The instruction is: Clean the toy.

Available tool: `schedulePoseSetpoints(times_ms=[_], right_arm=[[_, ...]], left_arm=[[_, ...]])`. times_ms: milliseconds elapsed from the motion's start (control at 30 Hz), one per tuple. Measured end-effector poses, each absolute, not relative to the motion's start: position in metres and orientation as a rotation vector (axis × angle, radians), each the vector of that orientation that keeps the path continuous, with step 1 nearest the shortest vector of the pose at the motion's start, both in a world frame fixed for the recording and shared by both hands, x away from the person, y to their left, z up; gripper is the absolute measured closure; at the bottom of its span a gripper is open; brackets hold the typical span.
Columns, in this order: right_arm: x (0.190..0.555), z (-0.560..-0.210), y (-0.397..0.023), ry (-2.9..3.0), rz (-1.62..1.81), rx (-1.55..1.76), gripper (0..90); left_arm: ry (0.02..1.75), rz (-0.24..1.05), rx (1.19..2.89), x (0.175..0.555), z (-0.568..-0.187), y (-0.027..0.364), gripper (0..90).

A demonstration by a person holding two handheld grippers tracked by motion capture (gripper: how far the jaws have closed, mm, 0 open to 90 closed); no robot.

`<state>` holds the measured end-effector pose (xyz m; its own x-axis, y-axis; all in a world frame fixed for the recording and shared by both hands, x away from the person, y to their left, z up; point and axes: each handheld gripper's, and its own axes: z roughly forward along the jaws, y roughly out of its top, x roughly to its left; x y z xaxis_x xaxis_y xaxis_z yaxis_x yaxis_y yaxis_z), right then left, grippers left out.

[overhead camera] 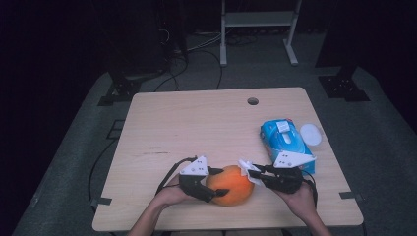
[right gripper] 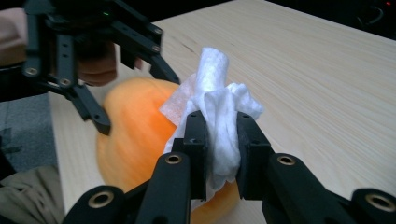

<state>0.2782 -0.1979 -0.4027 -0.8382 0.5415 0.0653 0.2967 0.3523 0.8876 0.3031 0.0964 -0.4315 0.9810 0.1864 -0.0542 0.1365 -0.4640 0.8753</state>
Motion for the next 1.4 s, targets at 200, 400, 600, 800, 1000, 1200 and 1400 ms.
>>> schedulePoseSetpoints(times_ms=[200, 400, 600, 800, 1000, 1200, 1400], right_arm=[[0.279, -0.407, -0.2, 2.392, 1.454, 0.762, 76.0], [0.28, -0.41, -0.208, 2.384, 1.462, 0.813, 76.0], [0.277, -0.405, -0.197, 2.397, 1.469, 0.74, 76.0], [0.281, -0.412, -0.21, 2.404, 1.451, 0.818, 76.0], [0.277, -0.407, -0.204, 2.398, 1.487, 0.782, 75.9], [0.274, -0.407, -0.197, 2.412, 1.478, 0.736, 75.9], [0.28, -0.414, -0.207, 2.415, 1.448, 0.803, 75.9]], left_arm=[[0.247, 0.055, 2.059, 0.305, -0.433, 0.1, 29.9], [0.247, 0.056, 2.063, 0.304, -0.433, 0.097, 28.2], [0.252, 0.055, 2.06, 0.305, -0.433, 0.099, 27.7], [0.262, 0.052, 2.057, 0.306, -0.434, 0.1, 27.3], [0.264, 0.062, 2.066, 0.305, -0.433, 0.097, 26.6], [0.292, 0.066, 2.066, 0.308, -0.432, 0.1, 26.3], [0.316, 0.057, 2.061, 0.31, -0.432, 0.1, 26.3]])
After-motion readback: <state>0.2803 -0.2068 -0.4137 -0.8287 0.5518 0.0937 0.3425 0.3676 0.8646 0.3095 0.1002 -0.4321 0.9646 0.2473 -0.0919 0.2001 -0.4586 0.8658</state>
